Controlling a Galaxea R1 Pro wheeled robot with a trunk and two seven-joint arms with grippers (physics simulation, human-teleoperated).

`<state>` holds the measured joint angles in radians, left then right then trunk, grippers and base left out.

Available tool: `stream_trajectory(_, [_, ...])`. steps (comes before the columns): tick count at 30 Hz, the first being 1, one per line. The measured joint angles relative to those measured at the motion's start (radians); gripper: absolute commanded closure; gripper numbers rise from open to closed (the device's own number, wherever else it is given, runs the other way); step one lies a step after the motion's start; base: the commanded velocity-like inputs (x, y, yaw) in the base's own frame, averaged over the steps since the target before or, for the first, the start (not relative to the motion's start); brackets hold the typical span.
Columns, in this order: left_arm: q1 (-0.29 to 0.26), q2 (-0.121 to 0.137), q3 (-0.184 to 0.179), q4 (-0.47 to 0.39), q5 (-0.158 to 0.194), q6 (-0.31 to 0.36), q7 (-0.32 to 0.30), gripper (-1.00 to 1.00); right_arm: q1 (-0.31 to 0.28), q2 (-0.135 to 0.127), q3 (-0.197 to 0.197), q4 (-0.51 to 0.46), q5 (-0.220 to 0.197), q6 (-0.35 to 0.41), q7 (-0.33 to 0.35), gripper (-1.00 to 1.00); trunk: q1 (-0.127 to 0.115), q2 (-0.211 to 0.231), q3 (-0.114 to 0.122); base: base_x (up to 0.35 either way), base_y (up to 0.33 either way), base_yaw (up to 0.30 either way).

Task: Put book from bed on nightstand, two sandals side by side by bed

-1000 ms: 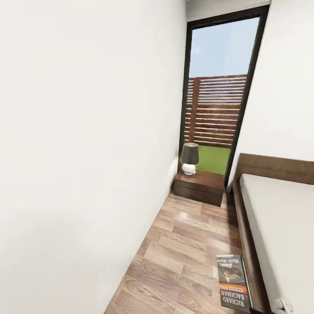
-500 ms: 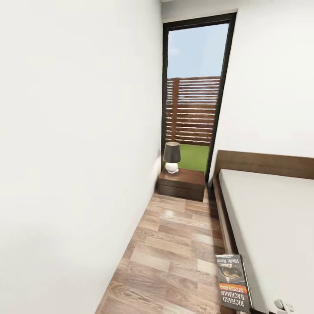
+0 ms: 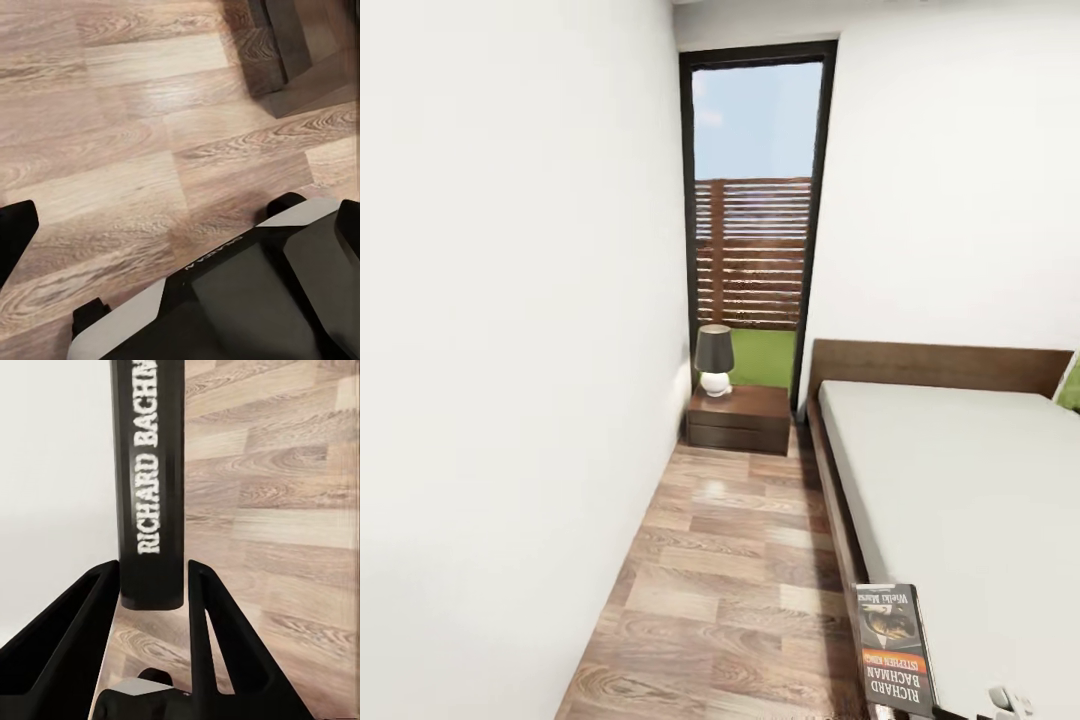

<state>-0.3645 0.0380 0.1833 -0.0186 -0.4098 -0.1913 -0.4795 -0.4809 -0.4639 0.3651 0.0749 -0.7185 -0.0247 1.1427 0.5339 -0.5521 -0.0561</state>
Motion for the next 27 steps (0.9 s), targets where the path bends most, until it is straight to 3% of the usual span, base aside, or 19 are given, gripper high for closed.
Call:
stream_trajectory(13, [0.0,0.0,0.0,0.0,0.0,0.0,0.0,-1.0,0.0,0.0,0.001,0.0,0.0,0.0,-0.001,1.0,0.0,0.0,0.0,0.011,0.0,-0.276])
stream_trajectory(27, [0.0,0.0,0.0,0.0,0.0,0.001,0.0,-1.0,0.0,0.0,0.0,0.0,0.001,0.0,-0.003,1.0,-0.001,0.0,0.0,0.286,0.023,-0.014])
